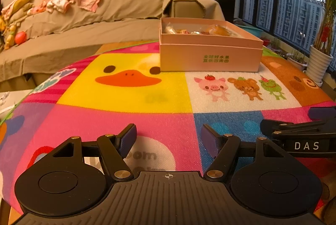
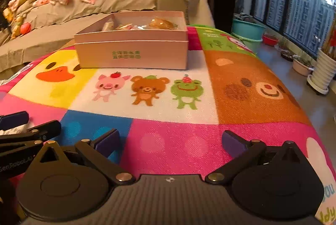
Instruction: Organize objects
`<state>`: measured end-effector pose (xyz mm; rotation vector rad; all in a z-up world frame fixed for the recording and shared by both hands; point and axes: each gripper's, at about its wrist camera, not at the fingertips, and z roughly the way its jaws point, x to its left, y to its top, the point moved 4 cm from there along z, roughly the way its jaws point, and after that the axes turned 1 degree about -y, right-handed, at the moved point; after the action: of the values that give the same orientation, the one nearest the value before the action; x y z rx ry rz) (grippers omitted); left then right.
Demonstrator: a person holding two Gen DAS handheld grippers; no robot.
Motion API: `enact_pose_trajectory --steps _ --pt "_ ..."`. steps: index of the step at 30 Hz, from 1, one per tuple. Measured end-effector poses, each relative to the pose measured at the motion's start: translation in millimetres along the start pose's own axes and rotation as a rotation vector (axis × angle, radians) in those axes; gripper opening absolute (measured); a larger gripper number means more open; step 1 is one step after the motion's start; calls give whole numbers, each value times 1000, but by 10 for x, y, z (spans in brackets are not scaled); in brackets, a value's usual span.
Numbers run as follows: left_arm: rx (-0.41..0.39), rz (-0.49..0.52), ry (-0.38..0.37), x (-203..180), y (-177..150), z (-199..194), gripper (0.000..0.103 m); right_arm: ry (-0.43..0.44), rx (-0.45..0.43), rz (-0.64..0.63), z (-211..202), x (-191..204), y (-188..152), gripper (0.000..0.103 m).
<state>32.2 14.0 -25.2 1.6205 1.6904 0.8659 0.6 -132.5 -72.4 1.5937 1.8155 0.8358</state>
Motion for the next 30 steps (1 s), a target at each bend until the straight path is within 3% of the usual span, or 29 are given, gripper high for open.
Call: enact_pose_trajectory --steps 20,30 --pt "0 -7 -5 0 -2 -2 73 4 6 26 -11 -17 -23 103" --pt "1 -9 -5 1 -1 -4 73 -61 -15 23 -40 66 -45 103"
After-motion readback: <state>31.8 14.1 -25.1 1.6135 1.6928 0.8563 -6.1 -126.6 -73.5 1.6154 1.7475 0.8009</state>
